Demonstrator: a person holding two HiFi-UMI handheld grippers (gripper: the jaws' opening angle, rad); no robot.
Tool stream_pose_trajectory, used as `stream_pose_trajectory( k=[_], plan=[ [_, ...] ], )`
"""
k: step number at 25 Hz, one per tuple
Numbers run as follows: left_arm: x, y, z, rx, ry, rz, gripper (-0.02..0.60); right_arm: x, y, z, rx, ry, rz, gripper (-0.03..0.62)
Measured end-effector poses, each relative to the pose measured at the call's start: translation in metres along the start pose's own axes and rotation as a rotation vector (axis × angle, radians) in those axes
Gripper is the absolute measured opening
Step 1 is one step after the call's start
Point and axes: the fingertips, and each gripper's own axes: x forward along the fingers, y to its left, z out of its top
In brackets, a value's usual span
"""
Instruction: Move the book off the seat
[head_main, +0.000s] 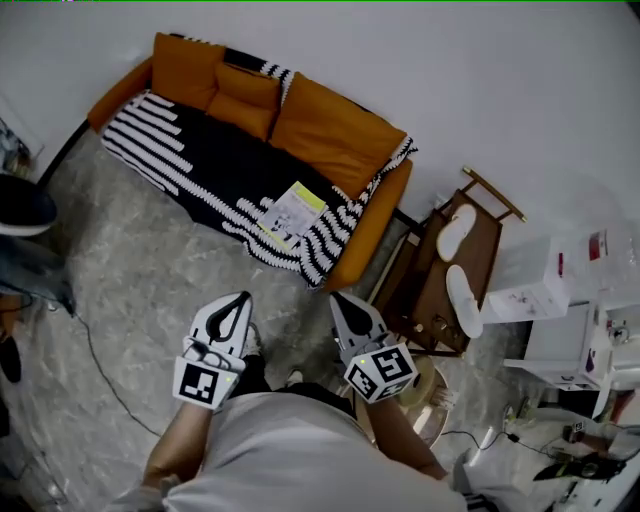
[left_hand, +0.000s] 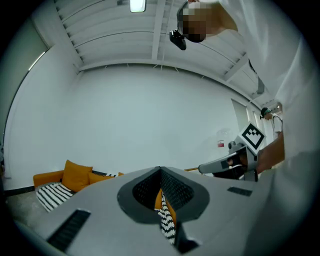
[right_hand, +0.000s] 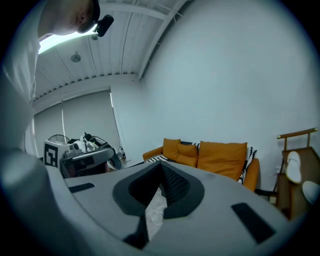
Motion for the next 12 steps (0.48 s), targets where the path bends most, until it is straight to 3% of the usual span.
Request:
stream_pose_trajectory(
  k=[4,8,12],
  plan=[
    [0.032,0.046,-0.008,-0.044,-0.025,-0.037,0.017,0.055,-0.011,-0.016,0.014,0.058,-0.05,0.02],
    [0.057,0.065,-0.031,-0.062,0.037,-0.127,0.017,0.09,-0.031,-0.028,0.061,0.093,-0.143,0.02],
    [0.093,0.074,-0.047,-0.071,0.083,-0.161,0.017,0.114,-0.059,-0.043,0.1,0.126,-0.162,0.02]
  ],
)
